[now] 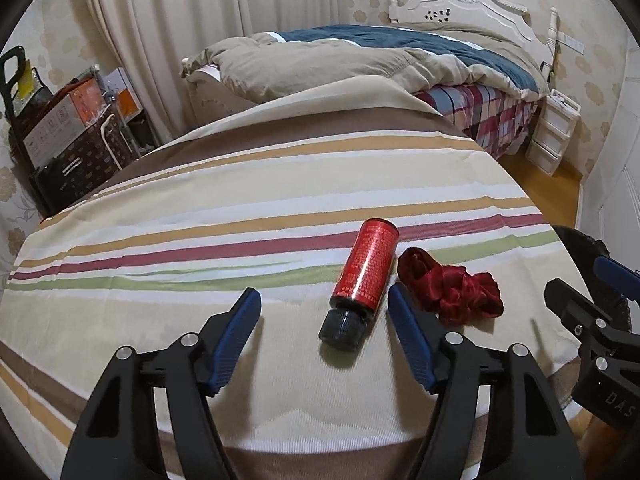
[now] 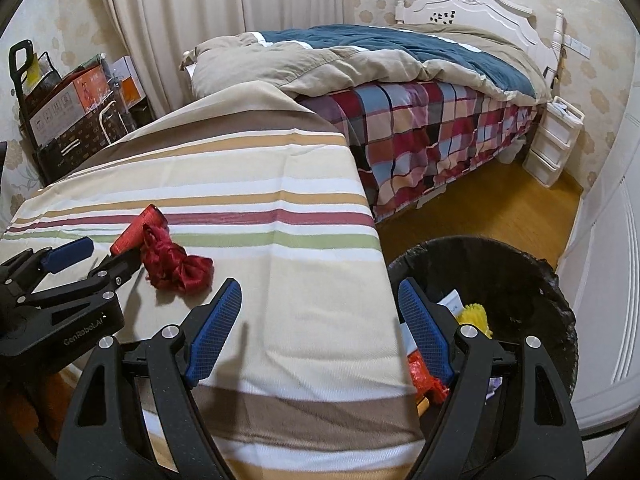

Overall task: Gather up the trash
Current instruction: 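Grasp the red bottle with the left tool while the right tool grasps the red cloth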

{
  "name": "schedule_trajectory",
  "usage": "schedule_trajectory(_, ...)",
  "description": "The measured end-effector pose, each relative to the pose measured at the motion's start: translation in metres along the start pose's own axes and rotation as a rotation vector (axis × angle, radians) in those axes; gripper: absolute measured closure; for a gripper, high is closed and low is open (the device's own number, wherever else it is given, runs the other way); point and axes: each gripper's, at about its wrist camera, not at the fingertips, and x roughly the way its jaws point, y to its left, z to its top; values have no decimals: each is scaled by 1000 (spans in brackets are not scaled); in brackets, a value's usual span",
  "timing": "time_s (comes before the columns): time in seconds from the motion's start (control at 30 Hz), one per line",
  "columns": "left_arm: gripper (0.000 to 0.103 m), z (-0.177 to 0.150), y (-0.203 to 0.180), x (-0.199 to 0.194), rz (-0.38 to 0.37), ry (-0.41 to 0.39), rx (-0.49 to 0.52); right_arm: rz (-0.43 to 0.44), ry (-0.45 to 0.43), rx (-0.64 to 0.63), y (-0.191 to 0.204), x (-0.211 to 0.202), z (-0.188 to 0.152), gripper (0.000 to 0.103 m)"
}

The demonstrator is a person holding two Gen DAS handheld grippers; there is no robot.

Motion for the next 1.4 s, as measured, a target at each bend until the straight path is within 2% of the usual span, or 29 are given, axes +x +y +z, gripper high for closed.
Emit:
schedule_trajectory(0.07, 42, 2, -1, 2, -11, 0, 15, 1, 2, 0, 2, 2, 2, 24)
schedule_trajectory(0.2, 64, 2, -2, 6, -57, 21, 27, 2, 5, -8, 6, 4, 3, 24)
schedule_trajectory(0.3, 75, 2, -1, 6, -58, 19, 33, 2, 7, -14, 9, 5, 4, 24)
schedule_trajectory(0.63, 76, -7, 20, -2, -34, 12, -12, 26, 8, -47, 29, 4, 4, 23)
schedule_trajectory(1.03, 76, -26, 57, -17, 14, 7, -58, 73, 13, -124, 71, 8, 10, 22)
schedule_trajectory(1.23, 76, -35, 74, -24, 28, 5, -88, 67, 52, -157, 85, 24, 13, 23)
schedule_trajectory(1.3, 76, -37, 79, -25, 30, 5, -101, 66, 58, -164, 87, 26, 14, 26)
schedule_trajectory(1.33, 76, -38, 80, -25, 30, 5, -107, 67, 62, -169, 88, 27, 14, 31)
schedule_trajectory(1.37, 76, -38, 81, -26, 30, 5, -110, 68, 74, -177, 90, 29, 14, 41)
schedule_trajectory(1.4, 76, -39, 82, -26, 30, 5, -112, 73, 80, -179, 91, 30, 13, 44)
